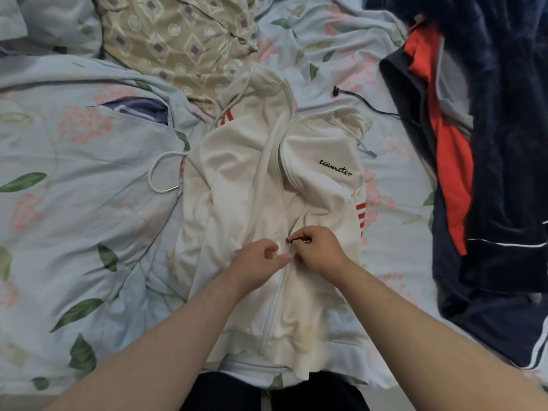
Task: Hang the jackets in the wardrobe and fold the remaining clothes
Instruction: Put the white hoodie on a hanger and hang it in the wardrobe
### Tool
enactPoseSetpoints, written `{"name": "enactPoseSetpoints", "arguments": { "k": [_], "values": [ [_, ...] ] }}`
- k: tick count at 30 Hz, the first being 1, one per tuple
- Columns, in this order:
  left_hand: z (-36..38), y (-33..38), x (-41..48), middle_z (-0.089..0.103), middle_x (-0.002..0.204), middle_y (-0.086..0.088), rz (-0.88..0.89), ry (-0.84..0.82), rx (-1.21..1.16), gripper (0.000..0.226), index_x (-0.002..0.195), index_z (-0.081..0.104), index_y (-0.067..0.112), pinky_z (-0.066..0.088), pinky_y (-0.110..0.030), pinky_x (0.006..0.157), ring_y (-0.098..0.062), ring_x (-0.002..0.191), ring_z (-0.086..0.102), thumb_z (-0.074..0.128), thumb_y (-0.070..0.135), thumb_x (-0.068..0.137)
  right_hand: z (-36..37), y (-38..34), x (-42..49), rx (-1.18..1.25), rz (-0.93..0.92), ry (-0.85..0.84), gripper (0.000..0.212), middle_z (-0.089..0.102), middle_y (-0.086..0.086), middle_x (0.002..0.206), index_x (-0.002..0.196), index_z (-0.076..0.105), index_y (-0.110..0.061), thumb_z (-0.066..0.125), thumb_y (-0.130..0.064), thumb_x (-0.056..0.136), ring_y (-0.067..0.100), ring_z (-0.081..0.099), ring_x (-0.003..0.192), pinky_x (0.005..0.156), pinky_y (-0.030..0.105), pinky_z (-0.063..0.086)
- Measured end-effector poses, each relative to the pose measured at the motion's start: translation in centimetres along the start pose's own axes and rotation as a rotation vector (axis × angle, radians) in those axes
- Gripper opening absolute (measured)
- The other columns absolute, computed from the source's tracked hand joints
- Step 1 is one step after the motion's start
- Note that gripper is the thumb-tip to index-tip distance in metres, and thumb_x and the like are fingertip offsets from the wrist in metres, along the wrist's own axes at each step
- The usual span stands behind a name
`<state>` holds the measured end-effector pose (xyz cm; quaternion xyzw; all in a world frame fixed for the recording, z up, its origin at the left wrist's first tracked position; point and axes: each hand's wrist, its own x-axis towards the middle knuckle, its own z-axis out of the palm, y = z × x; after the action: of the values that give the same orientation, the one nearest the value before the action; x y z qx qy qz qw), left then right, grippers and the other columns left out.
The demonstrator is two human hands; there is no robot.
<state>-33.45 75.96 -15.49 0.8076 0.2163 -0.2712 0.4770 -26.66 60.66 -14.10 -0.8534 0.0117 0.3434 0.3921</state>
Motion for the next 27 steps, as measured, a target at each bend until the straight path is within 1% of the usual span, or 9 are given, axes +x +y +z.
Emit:
{"name": "enactPoseSetpoints", "arguments": {
  "k": [3, 6, 9, 11, 12, 14, 17, 22, 27],
  "values": [
    [0.5, 0.9, 0.0, 0.054, 0.059, 0.009, 0.052, 0.018, -0.096, 0.018, 0.080, 0.066, 0.010, 0.039, -0.026, 0.057, -0.003, 0.053, 0.047, 0.074, 0.025, 0.084, -1.3, -1.3, -1.1, 0.155, -0.037, -0.061, 0.019, 0.067, -0.011, 0.060, 0.078, 0.072, -0.021, 0.066, -0.005, 0.087, 0.005, 0.060, 0.057, 0.058, 0.018, 0.049],
    [0.4, 1.0, 0.1, 0.050, 0.045, 0.010, 0.003, 0.061, -0.192, 0.023, 0.062, 0.065, 0.017, 0.037, -0.024, 0.053, -0.001, 0.041, 0.042, 0.072, 0.008, 0.082, -2.4, -2.6, -1.2, 0.144, -0.058, -0.085, 0.016, 0.070, -0.007, 0.066, 0.078, 0.075, -0.016, 0.068, -0.005, 0.086, 0.004, 0.059, 0.055, 0.057, 0.018, 0.050],
    [0.5, 1.5, -0.1, 0.055, 0.054, 0.009, -0.006, 0.123, -0.308, 0.016, 0.067, 0.064, 0.013, 0.042, -0.027, 0.057, -0.006, 0.050, 0.048, 0.077, 0.017, 0.075, -3.4, -3.6, -0.6, 0.195, -0.018, -0.139, 0.013, 0.071, 0.001, 0.070, 0.083, 0.074, -0.004, 0.062, 0.000, 0.088, 0.007, 0.058, 0.055, 0.050, 0.018, 0.044],
    [0.4, 1.9, 0.1, 0.054, 0.064, 0.003, -0.020, 0.158, -0.404, 0.037, 0.078, 0.063, 0.002, 0.044, -0.032, 0.060, -0.012, 0.059, 0.049, 0.082, 0.032, 0.068, -3.8, -3.8, -0.2, 0.244, 0.018, -0.212, 0.014, 0.072, 0.005, 0.073, 0.085, 0.071, -0.002, 0.059, 0.002, 0.089, 0.010, 0.059, 0.057, 0.049, 0.019, 0.044],
    [0.4, 2.0, 0.3, 0.052, 0.066, -0.001, -0.016, 0.145, -0.420, 0.043, 0.080, 0.062, -0.003, 0.042, -0.034, 0.060, -0.015, 0.060, 0.047, 0.083, 0.033, 0.069, -3.8, -3.8, -0.1, 0.264, 0.030, -0.237, 0.015, 0.072, 0.006, 0.073, 0.084, 0.070, -0.002, 0.057, 0.003, 0.089, 0.011, 0.059, 0.058, 0.050, 0.020, 0.044],
    [0.2, 2.1, 0.8, 0.048, 0.063, -0.004, 0.003, 0.103, -0.415, 0.039, 0.078, 0.060, -0.009, 0.038, -0.034, 0.059, -0.017, 0.059, 0.042, 0.081, 0.023, 0.076, -4.0, -3.8, 0.3, 0.278, 0.044, -0.234, 0.016, 0.071, 0.005, 0.071, 0.083, 0.069, -0.004, 0.057, 0.003, 0.089, 0.011, 0.059, 0.057, 0.050, 0.020, 0.045],
    [0.0, 2.3, 0.9, 0.046, 0.054, 0.003, 0.001, 0.066, -0.401, 0.029, 0.065, 0.058, 0.005, 0.036, -0.025, 0.053, -0.013, 0.051, 0.040, 0.082, 0.014, 0.076, -4.1, -3.7, 1.0, 0.205, 0.035, -0.138, 0.018, 0.070, 0.002, 0.066, 0.078, 0.071, -0.007, 0.059, 0.003, 0.087, 0.012, 0.058, 0.056, 0.051, 0.022, 0.047],
    [0.0, 1.9, -0.2, 0.043, 0.044, 0.012, 0.028, -0.011, -0.251, 0.038, 0.055, 0.050, 0.020, 0.032, -0.016, 0.044, -0.003, 0.043, 0.038, 0.084, 0.017, 0.072, -4.7, -4.4, 2.9, 0.070, -0.005, -0.055, 0.026, 0.071, -0.005, 0.065, 0.072, 0.072, -0.019, 0.059, 0.000, 0.087, 0.011, 0.064, 0.060, 0.058, 0.023, 0.051],
    [-0.1, 0.2, -2.1, 0.048, 0.048, 0.013, 0.006, -0.141, -0.072, 0.029, 0.051, 0.053, 0.025, 0.035, -0.017, 0.049, 0.001, 0.046, 0.042, 0.079, 0.033, 0.060, -7.0, -5.0, 4.8, 0.233, 0.036, -0.015, 0.022, 0.070, 0.006, 0.065, 0.079, 0.072, -0.006, 0.056, 0.006, 0.088, 0.013, 0.064, 0.059, 0.062, 0.027, 0.055]
  ]
}}
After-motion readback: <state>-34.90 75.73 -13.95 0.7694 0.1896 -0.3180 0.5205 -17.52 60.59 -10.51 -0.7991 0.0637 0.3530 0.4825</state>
